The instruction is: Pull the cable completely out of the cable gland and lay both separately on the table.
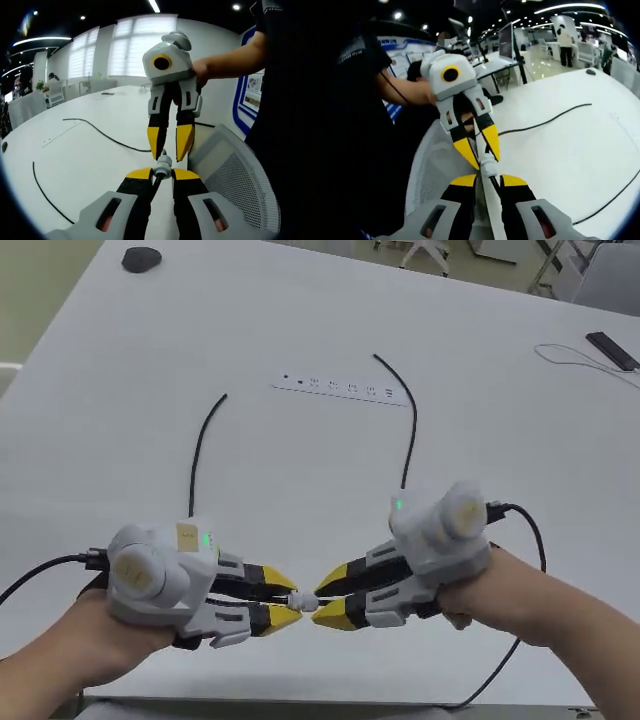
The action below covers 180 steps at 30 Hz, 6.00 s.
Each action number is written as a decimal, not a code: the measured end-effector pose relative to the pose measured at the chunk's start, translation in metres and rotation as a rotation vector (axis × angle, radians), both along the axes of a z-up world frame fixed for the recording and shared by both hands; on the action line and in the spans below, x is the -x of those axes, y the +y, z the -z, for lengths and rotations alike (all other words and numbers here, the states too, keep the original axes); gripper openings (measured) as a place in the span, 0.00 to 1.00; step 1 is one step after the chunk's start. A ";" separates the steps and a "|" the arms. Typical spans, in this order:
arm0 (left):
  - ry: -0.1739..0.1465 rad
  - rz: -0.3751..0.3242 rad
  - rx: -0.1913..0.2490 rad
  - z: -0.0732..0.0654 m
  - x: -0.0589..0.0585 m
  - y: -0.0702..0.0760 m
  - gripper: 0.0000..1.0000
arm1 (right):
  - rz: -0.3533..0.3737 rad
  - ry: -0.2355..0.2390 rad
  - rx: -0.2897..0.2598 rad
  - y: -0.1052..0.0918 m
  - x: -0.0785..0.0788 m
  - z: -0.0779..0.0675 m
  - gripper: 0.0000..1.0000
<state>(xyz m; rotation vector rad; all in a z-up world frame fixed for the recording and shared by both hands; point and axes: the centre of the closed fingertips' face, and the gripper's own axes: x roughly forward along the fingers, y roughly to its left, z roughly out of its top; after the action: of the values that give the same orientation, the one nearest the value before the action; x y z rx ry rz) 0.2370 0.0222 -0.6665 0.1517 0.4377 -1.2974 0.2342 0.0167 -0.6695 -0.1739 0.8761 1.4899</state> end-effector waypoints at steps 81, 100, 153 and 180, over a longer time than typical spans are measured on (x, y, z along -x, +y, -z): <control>0.035 0.057 0.034 -0.008 0.016 -0.016 0.15 | 0.053 0.310 -0.219 -0.003 0.012 -0.006 0.16; 0.133 -0.007 0.055 -0.003 0.016 -0.012 0.15 | -0.087 -0.279 -0.116 0.000 0.021 -0.006 0.08; 0.060 -0.022 0.062 -0.024 0.002 -0.011 0.15 | 0.249 -0.699 0.176 -0.014 -0.005 -0.017 0.03; 0.043 -0.016 0.047 -0.021 -0.005 -0.013 0.15 | 0.356 -0.589 0.162 -0.030 -0.016 -0.006 0.00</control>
<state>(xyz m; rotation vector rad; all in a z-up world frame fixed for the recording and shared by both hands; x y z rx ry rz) 0.2417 0.0096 -0.6455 0.0809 0.4434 -1.2962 0.2499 -0.0135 -0.6638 -0.5204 0.5103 0.9541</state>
